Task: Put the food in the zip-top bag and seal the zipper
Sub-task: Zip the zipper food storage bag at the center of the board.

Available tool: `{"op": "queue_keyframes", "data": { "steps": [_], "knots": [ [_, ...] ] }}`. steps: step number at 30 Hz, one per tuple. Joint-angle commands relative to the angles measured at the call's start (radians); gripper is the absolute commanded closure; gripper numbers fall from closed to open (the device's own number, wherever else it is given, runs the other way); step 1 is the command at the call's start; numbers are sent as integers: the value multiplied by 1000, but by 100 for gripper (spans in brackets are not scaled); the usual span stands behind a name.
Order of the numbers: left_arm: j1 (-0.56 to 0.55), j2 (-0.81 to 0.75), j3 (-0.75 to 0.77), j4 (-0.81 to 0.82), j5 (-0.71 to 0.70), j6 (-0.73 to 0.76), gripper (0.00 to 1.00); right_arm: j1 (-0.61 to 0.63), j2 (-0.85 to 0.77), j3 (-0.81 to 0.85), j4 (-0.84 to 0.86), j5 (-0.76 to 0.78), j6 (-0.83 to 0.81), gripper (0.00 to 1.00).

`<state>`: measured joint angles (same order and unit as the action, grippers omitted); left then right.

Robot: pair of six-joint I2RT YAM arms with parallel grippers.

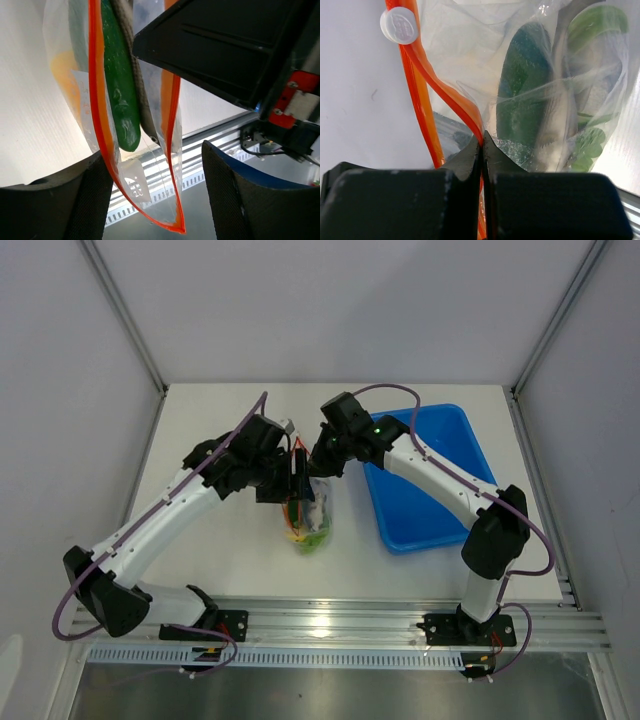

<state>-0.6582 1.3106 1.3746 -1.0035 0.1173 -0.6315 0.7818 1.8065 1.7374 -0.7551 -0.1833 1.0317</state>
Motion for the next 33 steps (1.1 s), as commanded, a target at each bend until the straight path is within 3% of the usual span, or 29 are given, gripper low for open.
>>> {"op": "queue_keyframes", "data": {
  "steps": [1,10,20,28,30,33],
  "knots": [
    [-30,19,63,-47,-100,-26,31,8,-38,60,-12,25,56,100],
    [-60,55,46,-34,-113,-59,53,14,-41,59,-26,16,123,98],
    [-60,81,15,-24,-94,-54,100,16,-50,59,-26,5,87,86],
    [-54,24,-46,14,-45,13,100,-39,-104,63,-67,24,-80,54],
    [-47,-8,-75,48,14,47,99,-55,-148,63,-78,47,-186,51],
    [-44,-48,-94,37,22,73,99,-94,-226,27,-70,56,-330,35]
  ]
}}
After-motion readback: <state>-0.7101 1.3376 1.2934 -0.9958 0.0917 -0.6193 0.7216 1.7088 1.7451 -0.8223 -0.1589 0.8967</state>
